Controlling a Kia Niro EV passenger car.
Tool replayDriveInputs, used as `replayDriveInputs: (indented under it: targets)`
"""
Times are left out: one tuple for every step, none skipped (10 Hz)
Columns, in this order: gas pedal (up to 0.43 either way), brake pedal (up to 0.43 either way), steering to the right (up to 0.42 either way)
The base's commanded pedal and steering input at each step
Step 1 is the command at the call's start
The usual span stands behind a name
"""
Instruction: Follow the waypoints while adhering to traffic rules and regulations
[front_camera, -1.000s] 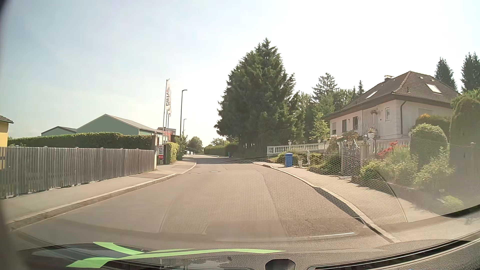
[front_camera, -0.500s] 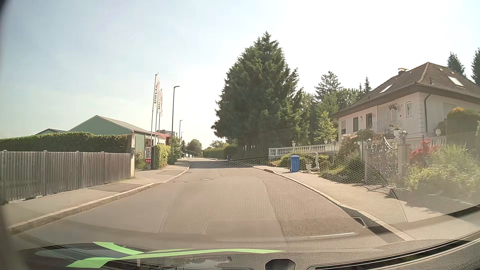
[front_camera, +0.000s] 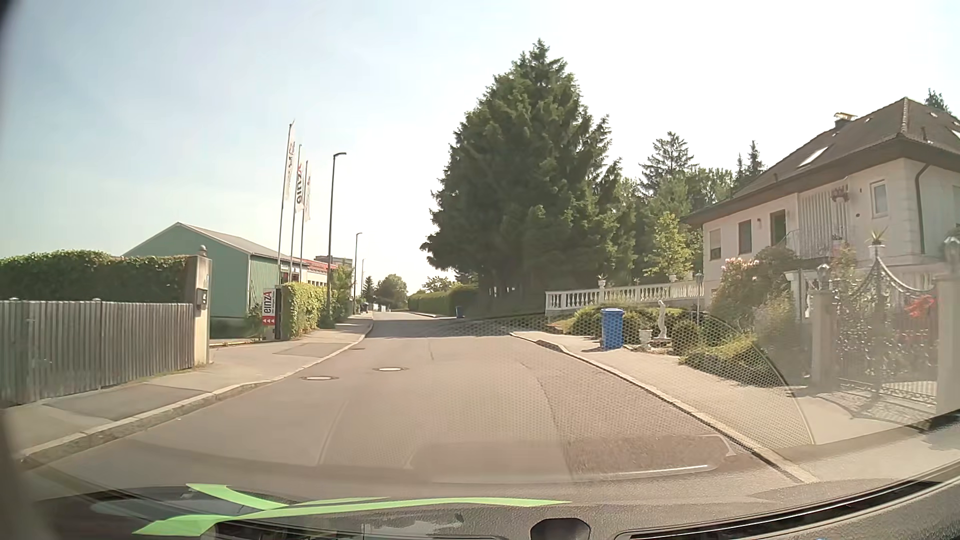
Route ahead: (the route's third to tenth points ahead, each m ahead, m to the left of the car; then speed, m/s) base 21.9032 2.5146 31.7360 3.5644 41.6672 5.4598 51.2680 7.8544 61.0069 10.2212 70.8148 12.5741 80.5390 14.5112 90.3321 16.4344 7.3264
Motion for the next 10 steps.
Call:
replayDriveInputs:
  targets:
    - [0.087,0.000,-0.016]
    - [0.087,0.000,-0.016]
    - [0.087,0.000,-0.017]
    - [0.087,0.000,-0.017]
    - [0.087,0.000,-0.019]
    - [0.087,0.000,-0.019]
    - [0.087,0.000,-0.019]
    - [0.087,0.000,-0.019]
    - [0.087,0.000,-0.020]
    - [0.087,0.000,-0.021]
